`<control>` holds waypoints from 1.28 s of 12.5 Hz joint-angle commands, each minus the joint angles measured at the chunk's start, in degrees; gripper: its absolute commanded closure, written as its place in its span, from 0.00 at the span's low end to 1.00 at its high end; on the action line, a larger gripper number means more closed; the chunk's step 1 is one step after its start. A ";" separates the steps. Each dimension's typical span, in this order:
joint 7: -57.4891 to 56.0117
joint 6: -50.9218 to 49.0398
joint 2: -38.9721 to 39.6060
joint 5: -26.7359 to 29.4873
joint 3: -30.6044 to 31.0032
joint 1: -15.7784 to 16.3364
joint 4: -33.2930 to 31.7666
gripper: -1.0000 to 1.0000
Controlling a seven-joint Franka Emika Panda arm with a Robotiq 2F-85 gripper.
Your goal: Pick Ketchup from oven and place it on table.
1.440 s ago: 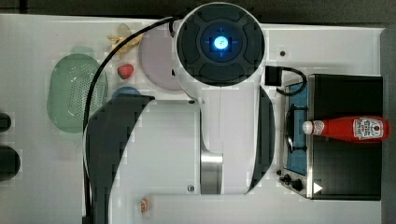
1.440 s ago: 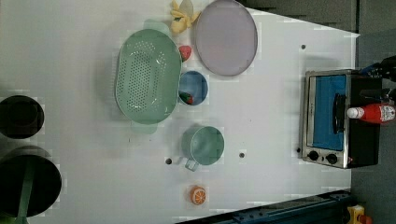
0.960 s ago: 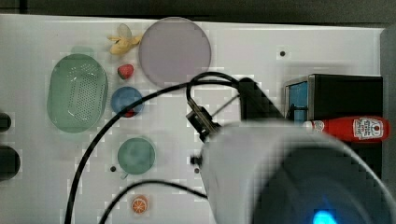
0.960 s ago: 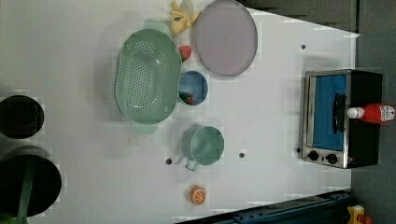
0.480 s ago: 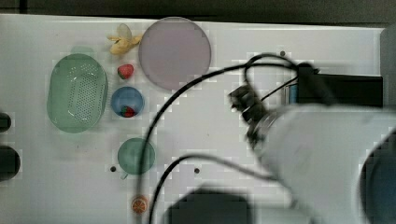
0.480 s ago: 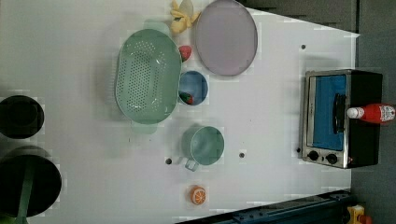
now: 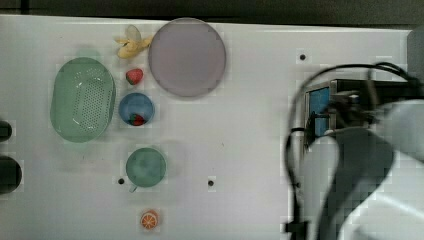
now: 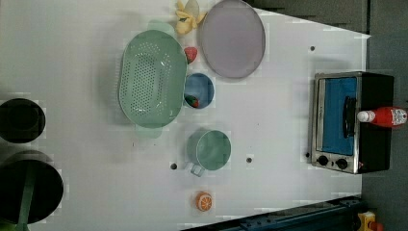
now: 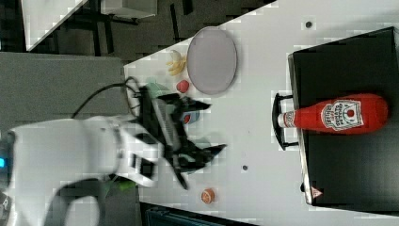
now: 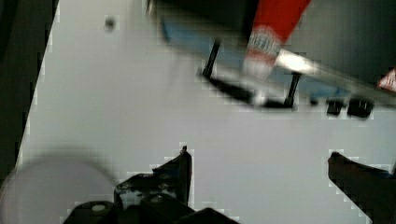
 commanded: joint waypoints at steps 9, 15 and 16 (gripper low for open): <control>-0.20 16.20 16.98 5.60 -11.56 -3.03 2.53 0.00; -0.19 20.76 24.85 6.95 -11.38 -6.34 4.41 0.00; -0.20 21.32 25.46 7.27 -11.35 -6.36 4.45 0.00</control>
